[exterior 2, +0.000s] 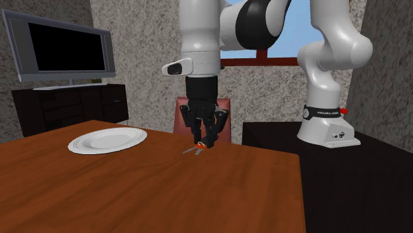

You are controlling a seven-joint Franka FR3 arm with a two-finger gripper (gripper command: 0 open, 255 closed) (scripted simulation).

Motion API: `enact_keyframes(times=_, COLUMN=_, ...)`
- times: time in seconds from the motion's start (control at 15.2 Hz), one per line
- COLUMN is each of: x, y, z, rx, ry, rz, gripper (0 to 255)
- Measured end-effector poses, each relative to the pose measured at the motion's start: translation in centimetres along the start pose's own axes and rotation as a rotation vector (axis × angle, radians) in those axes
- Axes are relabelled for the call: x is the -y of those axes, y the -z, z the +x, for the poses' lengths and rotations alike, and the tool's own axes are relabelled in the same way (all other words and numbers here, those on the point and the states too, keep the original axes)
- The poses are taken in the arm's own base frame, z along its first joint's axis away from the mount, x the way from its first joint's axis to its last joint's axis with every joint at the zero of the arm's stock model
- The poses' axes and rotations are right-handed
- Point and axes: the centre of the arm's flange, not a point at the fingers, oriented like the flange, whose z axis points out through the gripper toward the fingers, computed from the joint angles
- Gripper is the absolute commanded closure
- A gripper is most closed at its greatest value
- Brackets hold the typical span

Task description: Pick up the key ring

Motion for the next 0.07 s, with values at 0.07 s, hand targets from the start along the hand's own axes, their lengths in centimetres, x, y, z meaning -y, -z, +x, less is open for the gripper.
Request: enact_keyframes(times=0.07, x=0.01, y=0.34, z=0.01, rx=0.000, ry=0.000, rz=0.000, gripper=255)
